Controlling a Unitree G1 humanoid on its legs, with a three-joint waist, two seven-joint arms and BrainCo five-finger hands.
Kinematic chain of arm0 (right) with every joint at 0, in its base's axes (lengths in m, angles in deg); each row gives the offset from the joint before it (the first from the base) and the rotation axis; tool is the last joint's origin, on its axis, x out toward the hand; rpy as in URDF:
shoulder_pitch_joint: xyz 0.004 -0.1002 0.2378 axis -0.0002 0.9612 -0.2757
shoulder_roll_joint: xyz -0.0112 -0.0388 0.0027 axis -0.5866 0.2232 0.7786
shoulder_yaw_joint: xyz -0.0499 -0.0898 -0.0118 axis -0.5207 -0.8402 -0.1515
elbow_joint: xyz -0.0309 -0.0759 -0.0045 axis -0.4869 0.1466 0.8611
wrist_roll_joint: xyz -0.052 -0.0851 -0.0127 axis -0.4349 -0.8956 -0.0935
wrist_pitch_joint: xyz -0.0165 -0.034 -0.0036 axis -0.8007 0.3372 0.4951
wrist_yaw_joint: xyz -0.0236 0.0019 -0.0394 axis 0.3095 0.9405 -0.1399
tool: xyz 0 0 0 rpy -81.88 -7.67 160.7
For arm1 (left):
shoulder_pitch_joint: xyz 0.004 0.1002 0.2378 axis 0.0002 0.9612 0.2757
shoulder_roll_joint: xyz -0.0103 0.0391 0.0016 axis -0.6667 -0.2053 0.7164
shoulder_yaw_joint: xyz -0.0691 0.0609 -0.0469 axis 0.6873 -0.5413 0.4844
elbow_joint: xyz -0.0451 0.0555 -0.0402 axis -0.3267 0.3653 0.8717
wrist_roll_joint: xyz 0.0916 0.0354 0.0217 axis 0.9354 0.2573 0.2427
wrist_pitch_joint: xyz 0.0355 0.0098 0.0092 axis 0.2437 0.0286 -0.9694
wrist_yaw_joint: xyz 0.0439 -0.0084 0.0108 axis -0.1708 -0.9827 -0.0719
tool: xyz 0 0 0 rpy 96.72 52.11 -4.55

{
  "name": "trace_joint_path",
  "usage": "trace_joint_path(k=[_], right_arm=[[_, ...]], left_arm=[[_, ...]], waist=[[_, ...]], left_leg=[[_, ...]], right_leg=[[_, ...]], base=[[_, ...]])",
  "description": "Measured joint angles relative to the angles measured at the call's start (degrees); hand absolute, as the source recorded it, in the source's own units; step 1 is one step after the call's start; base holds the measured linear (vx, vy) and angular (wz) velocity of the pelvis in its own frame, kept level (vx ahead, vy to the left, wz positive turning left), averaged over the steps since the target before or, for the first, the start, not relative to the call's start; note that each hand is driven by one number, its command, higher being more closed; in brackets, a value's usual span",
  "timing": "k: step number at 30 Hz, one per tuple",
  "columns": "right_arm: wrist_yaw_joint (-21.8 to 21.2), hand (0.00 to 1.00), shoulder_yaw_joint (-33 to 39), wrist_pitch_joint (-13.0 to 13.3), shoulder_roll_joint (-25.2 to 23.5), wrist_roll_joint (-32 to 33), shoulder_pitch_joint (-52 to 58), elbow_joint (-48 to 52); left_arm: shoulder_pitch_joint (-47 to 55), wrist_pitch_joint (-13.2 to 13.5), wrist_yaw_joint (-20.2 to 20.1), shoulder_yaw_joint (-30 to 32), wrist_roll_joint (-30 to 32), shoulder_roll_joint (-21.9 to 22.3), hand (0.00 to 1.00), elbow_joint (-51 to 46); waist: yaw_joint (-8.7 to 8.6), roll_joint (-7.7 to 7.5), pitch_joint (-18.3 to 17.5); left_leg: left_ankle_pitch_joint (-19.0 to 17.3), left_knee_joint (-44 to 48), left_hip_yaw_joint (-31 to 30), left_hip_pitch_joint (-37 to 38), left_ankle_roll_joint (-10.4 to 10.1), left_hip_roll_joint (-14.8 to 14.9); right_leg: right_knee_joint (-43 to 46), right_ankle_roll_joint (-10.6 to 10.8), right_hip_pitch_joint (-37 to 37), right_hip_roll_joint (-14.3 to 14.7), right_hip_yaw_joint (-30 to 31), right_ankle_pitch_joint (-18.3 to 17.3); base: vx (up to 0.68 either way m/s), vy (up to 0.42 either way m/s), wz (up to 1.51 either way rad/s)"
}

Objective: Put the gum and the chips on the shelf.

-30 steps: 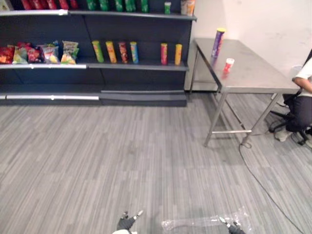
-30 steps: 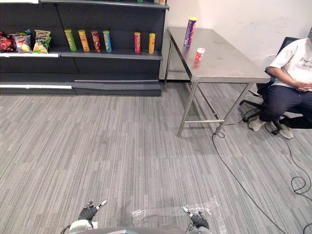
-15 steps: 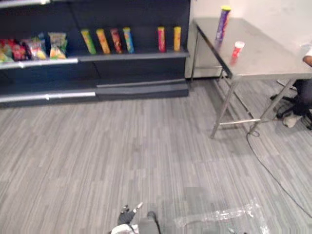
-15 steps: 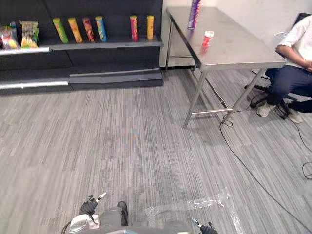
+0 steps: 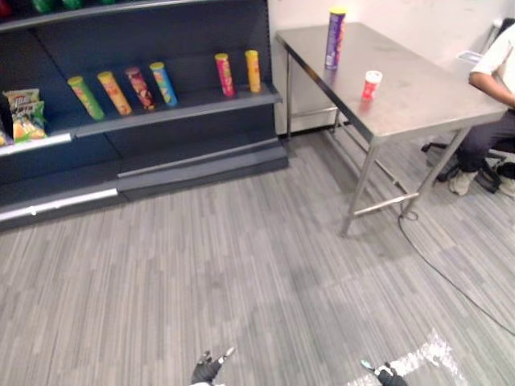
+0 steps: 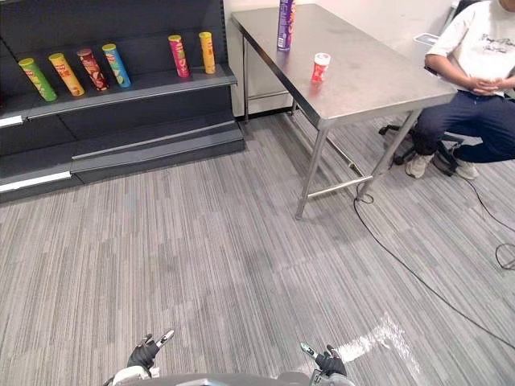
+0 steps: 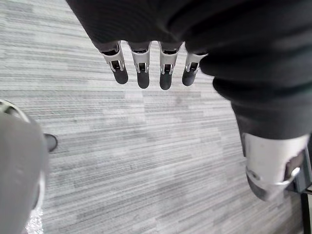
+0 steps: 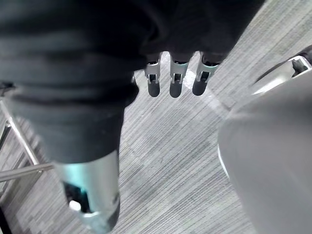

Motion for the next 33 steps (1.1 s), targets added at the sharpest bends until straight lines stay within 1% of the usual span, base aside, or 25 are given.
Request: trace_joint_path(k=[1, 2, 3, 4, 5, 6, 7, 8, 9, 10, 12, 13, 14, 15, 16, 21, 23, 24, 25, 26, 27, 29, 31, 32, 33], right_arm=[[-0.02, 0.0, 1.02, 0.02, -0.03, -0.01, 0.4, 0.24], [-0.11, 0.0, 2.73, 0.04, -0.18, 0.02, 0.64, 0.59], [-0.1, 0.0, 3.57, 0.02, -0.07, -0.01, 0.67, 0.77], [0.04, 0.0, 4.16, -0.05, 0.6, -0.14, 0.91, 1.18], [0.06, 0.0, 4.13, -0.27, 1.36, -0.2, 1.42, 1.66], [0.1, 0.0, 4.2, -0.37, 1.33, -0.21, 2.27, 1.82], [0.13, 0.0, 4.36, -0.7, 0.85, -0.19, 3.27, 2.05], [0.35, 0.0, 5.24, -1.36, -0.33, -0.21, 6.24, 1.83], [0.42, 0.0, 6.41, -1.89, -0.99, -0.24, 7.11, 1.4], [0.45, 0.0, 8.0, -2.39, -0.82, -0.22, 7.32, 1.6], [0.23, 0.0, 8.52, -2.29, -1.21, -0.4, 7.06, 2.22], [0.1, 0.0, 7.99, -2.3, -1.65, -0.4, 7.02, 3.57], [0.03, 0.0, 6.55, -2.4, -2.48, -0.42, 8.29, 4.33], [-0.11, 0.0, 5.88, -2.34, -2.54, -0.44, 8.43, 4.32], [-0.3, 0.0, 5.7, -2.17, -1.98, -0.44, 8.21, 4.55], [-0.19, 0.0, 3.69, -2.07, -0.21, -0.38, 5.52, 5.1], [-0.14, 0.0, 3.61, -2.0, -0.34, -0.15, 5.18, 6.45], [-0.14, 0.0, 3.58, -1.97, -0.42, -0.15, 5.01, 6.68], [-0.2, 0.0, 3.66, -1.82, -0.28, -0.12, 4.81, 6.74], [-0.04, 0.0, 3.7, -1.42, -0.39, -0.11, 4.82, 6.65], [0.03, 0.0, 3.75, -1.29, -0.41, -0.07, 4.9, 6.6], [0.45, 0.0, 4.11, -1.13, -0.4, -0.08, 5.13, 6.0], [0.44, 0.0, 4.88, -1.08, -0.45, -0.09, 4.73, 4.61], [0.47, 0.0, 6.22, -1.14, -0.43, -0.11, 4.12, 2.95], [0.45, 0.0, 6.47, -1.14, -0.45, -0.13, 4.07, 2.39]], left_arm=[[-0.47, -0.01, -0.14, -0.85, 0.0, 0.03, 0.0, -0.13], [-1.11, -0.08, -0.31, -1.67, 0.04, 0.2, 0.0, -0.08], [-1.51, -0.11, -0.28, -1.82, 0.07, 0.05, 0.0, 0.06], [-2.45, -0.16, -0.3, -2.57, 0.09, -0.01, 0.0, 0.59], [-3.21, -0.15, -0.42, -2.86, 0.11, 0.08, 0.0, 0.64], [-3.97, -0.09, -0.5, -2.84, 0.11, 0.12, 0.0, 0.67], [-4.7, 0.01, -0.6, -2.56, 0.11, 0.13, 0.0, 1.13], [-5.78, 0.08, -1.02, -1.49, 0.1, 0.26, 0.0, 1.99], [-6.6, -0.03, -1.45, -0.48, 0.0, 1.42, 0.0, 2.61], [-6.68, -0.08, -1.67, -0.23, 0.0, 2.64, 0.0, 2.75], [-6.68, 0.15, -2.8, 0.64, 0.1, 4.9, 0.0, 2.25], [-6.9, 0.16, -3.04, 2.22, 0.12, 5.89, 0.0, 2.31], [-5.31, 0.19, -3.16, 3.56, 0.19, 6.58, 0.0, 2.47], [-5.02, 0.11, -3.18, 4.25, 0.25, 6.63, 0.0, 2.87], [-4.74, -0.04, -3.55, 3.9, 0.55, 6.78, 0.0, 3.8], [-4.36, -0.08, -3.5, 4.04, 0.44, 7.23, 0.0, 3.7], [-4.43, -0.11, -3.45, 4.09, 0.45, 7.22, 0.0, 3.59], [-4.44, -0.11, -3.42, 4.1, 0.45, 7.18, 0.0, 3.42], [-4.32, -0.12, -3.36, 4.22, 0.42, 7.06, 0.0, 2.63], [-3.77, -0.1, -3.15, 4.79, 0.29, 6.8, 0.0, 2.25], [-3.62, -0.12, -3.1, 5.14, 0.13, 6.8, 0.0, 2.14], [-2.98, -0.02, -2.93, 7.01, 0.03, 6.78, 0.0, 1.21], [-2.51, 0.07, -2.87, 8.04, -0.01, 6.76, 0.0, 0.35], [-2.61, 0.24, -2.86, 8.15, -0.05, 6.25, 0.0, 0.19], [-2.61, 0.34, -2.86, 8.14, -0.07, 5.87, 0.0, 0.17]], waist=[[-0.24, 0.57, 0.46], [-0.26, 0.11, 1.53], [-0.35, 0.21, 2.06], [-0.54, 1.03, 3.49], [-1.74, 2.39, 5.02], [-2.8, 2.9, 6.06], [-3.34, 2.74, 6.46], [-3.58, 1.27, 6.68], [-3.74, 1.44, 7.67], [-3.7, 2.84, 7.89], [-3.26, 2.2, 8.56], [-2.93, 1.94, 9.04], [-3.05, 0.42, 7.12], [-3.07, -0.4, 6.88], [-3.08, 0.88, 6.08], [-3.03, 2.27, 5.47], [-2.98, 2.36, 5.19], [-2.92, 2.41, 4.99], [-2.88, 2.68, 4.73], [-2.68, 2.19, 5.0], [-2.79, 2.23, 5.02], [-2.66, 2.43, 4.96], [-1.88, 2.3, 4.99], [-1.07, 2.17, 5.05], [-1.0, 1.93, 5.1]], left_leg=[[0.0, -1.4, -0.66, 2.16, 0.01, -0.2], [-0.24, -3.0, -1.42, 5.72, 0.33, -0.31], [-0.43, -3.64, -2.23, 7.18, 0.61, -0.09], [-0.51, -5.13, -2.75, 10.2, 0.66, 0.88], [-0.51, -5.45, -3.28, 12.73, 0.63, 2.88], [-0.5, -4.39, -3.44, 13.7, 0.62, 4.22], [-0.54, -3.0, -3.69, 13.89, 0.56, 5.0], [-1.18, -1.53, -3.84, 15.0, -0.65, 5.09], [-2.87, -0.81, -4.15, 16.53, -4.33, 5.97], [-3.15, -1.0, -4.44, 16.67, -5.28, 6.52], [-0.65, -2.7, -5.3, 16.3, -3.93, 2.98], [2.13, -2.54, -4.21, 16.75, -3.78, 3.23], [2.07, -3.46, -5.09, 17.69, -3.92, 2.77], [1.68, -3.6, -5.49, 18.41, -4.2, 3.13], [2.41, -4.03, -6.32, 18.37, -4.16, 4.86], [7.15, -2.15, -8.1, 16.86, -7.09, 9.1], [9.9, 7.02, -10.22, 12.88, -9.86, 10.51], [10.77, 11.15, -10.65, 10.93, -10.42, 11.05], [13.9, 19.47, -11.72, 7.01, -10.91, 12.09], [17.87, 27.37, -11.28, 4.25, -10.47, 13.42], [17.24, 31.45, -10.65, 3.02, -10.13, 14.59], [10.65, 40.69, -5.88, 0.04, -7.5, 17.32], [5.59, 41.18, -1.98, -2.61, -6.42, 17.46], [3.26, 37.79, 0.32, -5.43, -6.05, 17.09], [2.73, 35.0, 1.02, -6.48, -6.01, 16.7]], right_leg=[[3.89, 0.05, -1.39, -0.15, -1.08, 4.39], [13.97, -1.86, -5.18, -0.09, -3.54, -1.95], [16.98, -4.04, -6.77, 0.15, -5.42, -5.53], [19.55, -6.64, -8.53, 1.24, -8.51, -10.01], [19.39, -8.67, -11.33, 3.49, -12.39, -14.69], [15.82, -8.94, -13.29, 4.86, -13.88, -16.82], [9.24, -8.76, -15.31, 5.64, -13.41, -17.15], [-9.43, -6.29, -14.95, 5.96, -8.52, -14.4], [-14.12, -8.43, -12.65, 5.96, -9.57, -9.99], [-15.28, -8.38, -11.11, 6.66, -10.84, -10.07], [-11.08, -8.14, -10.5, 5.65, -9.84, -9.95], [-4.07, -8.08, -13.69, 5.73, -9.27, -10.93], [-10.58, -8.81, -12.97, 4.91, -7.08, -12.58], [-10.4, -9.35, -12.24, 4.85, -7.81, -14.41], [-11.72, -9.67, -10.93, 5.64, -10.28, -15.23], [-15.31, -11.94, -6.64, 6.96, -15.23, -16.65], [-18.74, -12.12, -3.11, 7.35, -15.92, -16.74], [-19.44, -12.13, -2.42, 7.48, -15.85, -16.74], [-20.93, -12.2, -0.69, 7.85, -15.56, -16.75], [-22.66, -12.52, 1.91, 8.01, -14.95, -16.88], [-23.76, -12.81, 3.51, 8.23, -14.74, -17.0], [-27.63, -13.0, 9.77, 8.9, -12.9, -17.02], [-29.7, -12.86, 13.28, 8.38, -10.36, -16.84], [-31.08, -12.58, 15.52, 7.34, -8.11, -16.7], [-31.8, -12.49, 16.35, 6.76, -7.08, -16.72]], base=[[0.32, -0.026, 0.2], [0.32, -0.067, 0.18], [0.31, -0.139, 0.12], [0.28, -0.196, 0.16], [0.29, -0.209, 0.24], [0.31, -0.242, 0.39], [0.37, -0.279, 0.58], [0.5, -0.385, 0.71], [0.44, -0.314, 0.62], [0.41, -0.254, 0.48], [0.28, -0.15, 0.38], [0.16, -0.154, 0.61], [0.2, -0.2, 0.64], [0.22, -0.214, 0.71], [0.26, -0.202, 0.61], [0.24, -0.162, 0.43], [0.19, -0.116, 0.22], [0.18, -0.124, -0.02], [0.19, -0.111, -0.18], [0.19, -0.095, -0.19], [0.21, -0.062, -0.22], [0.25, 0.004, -0.37], [0.25, 0.114, -0.79], [0.23, 0.171, -0.94], [0.24, 0.192, -0.9]])
